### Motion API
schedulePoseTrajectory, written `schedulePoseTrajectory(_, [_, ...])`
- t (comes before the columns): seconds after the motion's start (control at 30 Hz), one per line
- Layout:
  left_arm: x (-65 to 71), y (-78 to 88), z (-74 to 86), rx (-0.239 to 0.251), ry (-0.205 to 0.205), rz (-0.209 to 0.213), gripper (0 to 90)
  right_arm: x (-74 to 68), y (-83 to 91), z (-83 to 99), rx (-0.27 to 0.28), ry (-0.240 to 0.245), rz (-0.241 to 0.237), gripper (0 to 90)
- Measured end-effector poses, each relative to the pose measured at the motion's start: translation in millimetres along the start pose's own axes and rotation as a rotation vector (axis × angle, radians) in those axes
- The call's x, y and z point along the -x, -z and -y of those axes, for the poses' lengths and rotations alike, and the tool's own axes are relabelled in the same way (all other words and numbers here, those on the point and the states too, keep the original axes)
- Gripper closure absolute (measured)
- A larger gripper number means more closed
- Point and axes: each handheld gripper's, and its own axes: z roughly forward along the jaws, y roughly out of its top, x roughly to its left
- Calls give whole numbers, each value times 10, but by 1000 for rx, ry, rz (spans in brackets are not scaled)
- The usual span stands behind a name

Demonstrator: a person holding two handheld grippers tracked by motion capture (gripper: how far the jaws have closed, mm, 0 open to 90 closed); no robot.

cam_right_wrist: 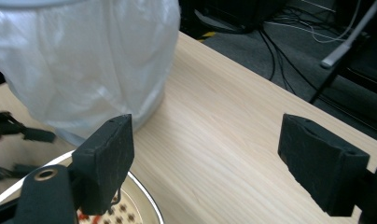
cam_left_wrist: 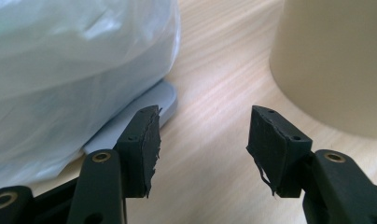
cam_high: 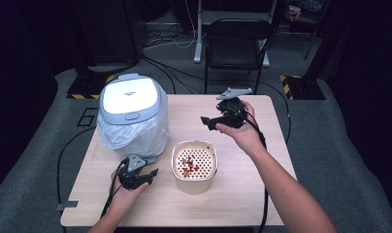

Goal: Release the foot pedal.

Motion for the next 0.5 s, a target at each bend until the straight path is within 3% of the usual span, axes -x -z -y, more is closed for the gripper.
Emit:
schedulePoseTrajectory(0.07, [-2, 50, 31, -6, 17, 16, 437, 22, 42, 93, 0, 3, 20, 181])
schedulePoseTrajectory(0.1, [-29, 81, 37, -11, -9, 12, 436, 29, 61, 146, 1, -2, 23, 182])
schedulePoseTrajectory(0.13, [-24, 100, 55, -8, 15, 28, 432, 40, 78, 203, -3, -3, 27, 182])
schedulePoseTrajectory(0.2, [-40, 144, 83, -9, 19, 34, 426, 55, 100, 324, -7, -6, 36, 182])
schedulePoseTrajectory(0.23, [-69, 171, 93, -17, -1, 34, 423, 59, 105, 387, -5, -18, 38, 182])
schedulePoseTrajectory(0.5, [-220, 304, 254, -11, 57, 32, 401, 174, 176, 940, -30, -80, 62, 182])
